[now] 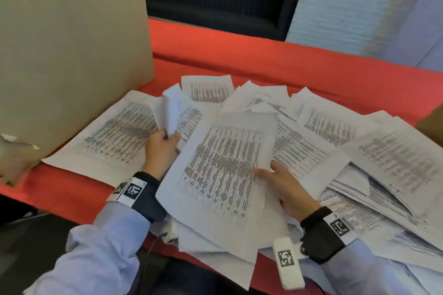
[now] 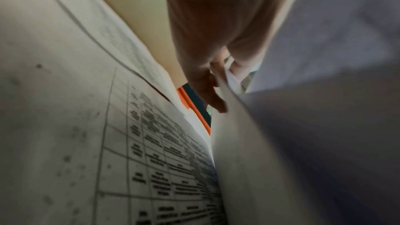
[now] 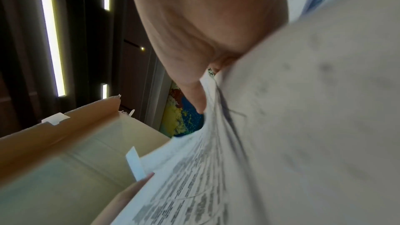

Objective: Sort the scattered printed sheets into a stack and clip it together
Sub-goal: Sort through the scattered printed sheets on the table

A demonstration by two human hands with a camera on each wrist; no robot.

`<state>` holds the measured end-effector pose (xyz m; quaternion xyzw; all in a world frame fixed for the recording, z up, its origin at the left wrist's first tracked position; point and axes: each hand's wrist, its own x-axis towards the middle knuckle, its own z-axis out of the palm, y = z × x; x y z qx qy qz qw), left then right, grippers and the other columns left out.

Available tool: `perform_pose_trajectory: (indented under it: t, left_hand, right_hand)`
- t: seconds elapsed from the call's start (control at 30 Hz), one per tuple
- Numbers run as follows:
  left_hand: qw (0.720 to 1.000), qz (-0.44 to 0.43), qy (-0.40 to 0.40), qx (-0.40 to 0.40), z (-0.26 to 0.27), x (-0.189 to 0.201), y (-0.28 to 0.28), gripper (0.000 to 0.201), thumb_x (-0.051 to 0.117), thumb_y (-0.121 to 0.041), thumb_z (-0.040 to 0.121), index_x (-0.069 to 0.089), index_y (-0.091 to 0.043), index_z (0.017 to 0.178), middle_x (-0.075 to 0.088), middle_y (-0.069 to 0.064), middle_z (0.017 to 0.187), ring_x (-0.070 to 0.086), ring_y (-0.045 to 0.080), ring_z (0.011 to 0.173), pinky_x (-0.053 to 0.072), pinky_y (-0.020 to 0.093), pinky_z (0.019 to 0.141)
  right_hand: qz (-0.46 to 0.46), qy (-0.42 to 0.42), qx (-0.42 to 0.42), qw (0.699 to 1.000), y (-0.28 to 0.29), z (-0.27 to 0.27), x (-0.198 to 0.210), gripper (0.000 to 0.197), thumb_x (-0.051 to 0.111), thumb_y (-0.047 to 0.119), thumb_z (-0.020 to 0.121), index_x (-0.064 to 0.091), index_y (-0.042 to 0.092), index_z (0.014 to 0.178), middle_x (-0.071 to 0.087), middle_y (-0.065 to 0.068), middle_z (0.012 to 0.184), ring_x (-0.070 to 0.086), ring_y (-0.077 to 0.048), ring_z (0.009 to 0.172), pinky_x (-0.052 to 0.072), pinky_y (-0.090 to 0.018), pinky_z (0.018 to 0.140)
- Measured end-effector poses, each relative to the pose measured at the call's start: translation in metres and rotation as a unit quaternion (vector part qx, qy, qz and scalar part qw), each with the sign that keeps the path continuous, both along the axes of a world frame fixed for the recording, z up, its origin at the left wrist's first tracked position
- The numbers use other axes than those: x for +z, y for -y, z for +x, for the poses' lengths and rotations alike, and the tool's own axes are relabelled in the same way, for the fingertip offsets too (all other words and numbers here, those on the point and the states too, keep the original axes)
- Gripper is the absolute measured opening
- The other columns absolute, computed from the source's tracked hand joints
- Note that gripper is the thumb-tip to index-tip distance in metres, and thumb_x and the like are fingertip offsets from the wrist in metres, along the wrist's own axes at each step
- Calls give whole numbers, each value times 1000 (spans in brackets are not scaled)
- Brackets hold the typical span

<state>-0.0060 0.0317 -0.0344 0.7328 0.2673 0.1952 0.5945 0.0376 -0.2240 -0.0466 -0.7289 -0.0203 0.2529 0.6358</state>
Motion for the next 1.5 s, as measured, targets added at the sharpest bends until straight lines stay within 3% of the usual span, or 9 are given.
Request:
perform_pose_trajectory:
  t: [0.37, 0.47, 0.6, 0.73, 0.9, 1.0, 1.2, 1.33, 1.5]
  left_hand:
    - [958, -67, 249, 121, 3, 82, -87, 27, 60, -31, 85, 50, -20, 63, 48, -15, 55, 44, 2, 50, 37, 18, 53]
    - [958, -106, 251, 92, 63, 48, -192, 53, 77, -57, 63, 69, -18, 98, 70, 1, 91, 68, 23, 82, 54, 53, 80]
    - [938, -191, 289, -10, 41, 125, -78, 21, 62, -14, 85, 65, -10, 106, 71, 5, 92, 70, 20, 84, 59, 38, 76]
    - [968, -127, 192, -98, 47, 114, -15, 32, 52, -8, 94, 55, 3, 124, 65, -13, 68, 63, 2, 60, 49, 17, 57]
    - [983, -31, 64, -169, 77, 47, 13, 33, 61, -15, 89, 58, -1, 119, 65, 17, 117, 62, 34, 108, 49, 47, 95]
    - [979, -39, -10, -200, 91, 18, 18, 33, 53, -13, 94, 54, -3, 126, 61, 15, 122, 58, 33, 110, 46, 46, 97]
    - [977, -9, -118, -178, 101, -12, 23, 26, 42, -20, 98, 52, -1, 113, 50, 15, 91, 49, 26, 81, 39, 34, 75]
    - [983, -20, -143, -111, 107, -13, 14, 42, 36, -26, 101, 45, 7, 126, 47, 12, 82, 43, 23, 68, 30, 30, 60]
    - [981, 43, -143, -123, 104, -12, 12, 47, 31, -33, 101, 42, 2, 131, 47, 14, 114, 47, 29, 104, 32, 31, 83]
  right_hand:
    - [-69, 50, -179, 980, 75, 50, 15, 17, 49, 8, 97, 63, 4, 106, 73, -9, 97, 71, -24, 83, 58, -39, 70]
    - [-67, 43, -196, 977, 88, 59, 18, 14, 45, 8, 99, 59, 6, 96, 66, -15, 98, 65, -27, 84, 54, -42, 78]
    - [-38, 25, -150, 988, 71, 60, 13, 20, 44, 3, 99, 59, 10, 87, 66, -14, 91, 63, -28, 81, 53, -40, 77]
    - [-13, -7, -92, 996, 48, 56, 6, 31, 81, 29, 70, 62, 11, 87, 68, -7, 74, 62, -23, 67, 51, -36, 69]
    - [-16, -41, -57, 997, 36, 48, -7, 19, 44, -2, 97, 61, -2, 104, 73, -15, 87, 69, -17, 63, 55, -25, 55]
    - [-22, -59, -85, 994, 39, 35, 4, 34, 36, -9, 98, 45, -14, 131, 50, -30, 133, 61, -31, 111, 48, -17, 63]
    - [-17, -9, -76, 997, 48, 47, -5, 19, 48, 8, 96, 64, 16, 92, 67, -16, 110, 62, -21, 83, 48, -32, 73]
    - [40, -41, -96, 994, 47, 53, -17, 17, 46, 6, 98, 62, 6, 101, 70, -14, 95, 68, -21, 74, 58, -32, 69]
    - [109, -58, -99, 987, 51, 57, -25, 19, 46, 5, 98, 63, 4, 104, 70, -20, 104, 69, -29, 88, 58, -40, 82]
